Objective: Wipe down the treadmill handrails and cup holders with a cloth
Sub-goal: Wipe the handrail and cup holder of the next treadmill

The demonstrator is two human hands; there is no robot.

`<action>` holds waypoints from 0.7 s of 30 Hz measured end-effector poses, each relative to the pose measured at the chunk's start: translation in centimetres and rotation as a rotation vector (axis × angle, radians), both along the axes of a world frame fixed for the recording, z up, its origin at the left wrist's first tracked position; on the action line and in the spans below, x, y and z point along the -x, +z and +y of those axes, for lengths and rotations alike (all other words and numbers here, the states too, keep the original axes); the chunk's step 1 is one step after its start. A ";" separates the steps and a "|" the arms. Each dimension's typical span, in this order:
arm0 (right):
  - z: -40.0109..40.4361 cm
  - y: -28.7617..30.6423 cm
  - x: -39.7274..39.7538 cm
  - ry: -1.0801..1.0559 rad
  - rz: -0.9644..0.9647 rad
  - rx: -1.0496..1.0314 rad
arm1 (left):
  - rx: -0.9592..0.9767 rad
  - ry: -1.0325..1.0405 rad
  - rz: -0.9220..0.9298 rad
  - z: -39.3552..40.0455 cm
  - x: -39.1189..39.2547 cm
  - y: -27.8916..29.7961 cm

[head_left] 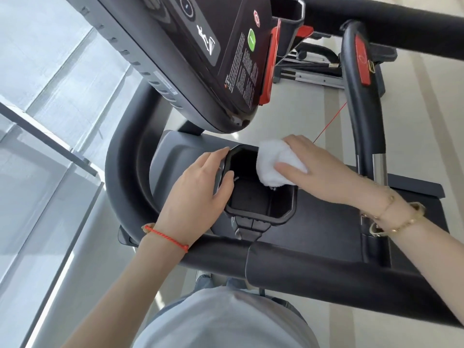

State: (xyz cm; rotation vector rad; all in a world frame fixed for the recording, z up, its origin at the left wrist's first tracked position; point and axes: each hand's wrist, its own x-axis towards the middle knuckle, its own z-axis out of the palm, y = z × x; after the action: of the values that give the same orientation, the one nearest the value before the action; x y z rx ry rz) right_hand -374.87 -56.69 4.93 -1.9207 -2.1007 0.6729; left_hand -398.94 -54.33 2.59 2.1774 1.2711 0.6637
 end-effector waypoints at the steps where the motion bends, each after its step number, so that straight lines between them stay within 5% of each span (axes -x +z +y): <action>1: -0.2 0.0 -0.3 -0.033 0.043 0.036 | 0.001 -0.002 0.000 0.0 0.0 0.0; 9: 3.4 0.0 3.7 0.116 -0.196 -0.125 | 0.016 -0.013 -0.022 0.1 -0.1 -0.1; 16: -3.5 -0.9 3.0 -0.410 0.143 0.058 | 0.001 -0.014 0.003 0.0 0.0 -0.1; 21: -2.5 -0.9 3.7 -0.462 0.142 0.070 | -0.004 -0.014 -0.010 0.1 -0.1 -0.2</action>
State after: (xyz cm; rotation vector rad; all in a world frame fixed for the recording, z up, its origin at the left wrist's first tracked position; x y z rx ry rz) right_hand -378.54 -59.16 4.01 -2.2112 -1.4876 0.7551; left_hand -398.89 -54.25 2.39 2.1814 1.2494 0.6715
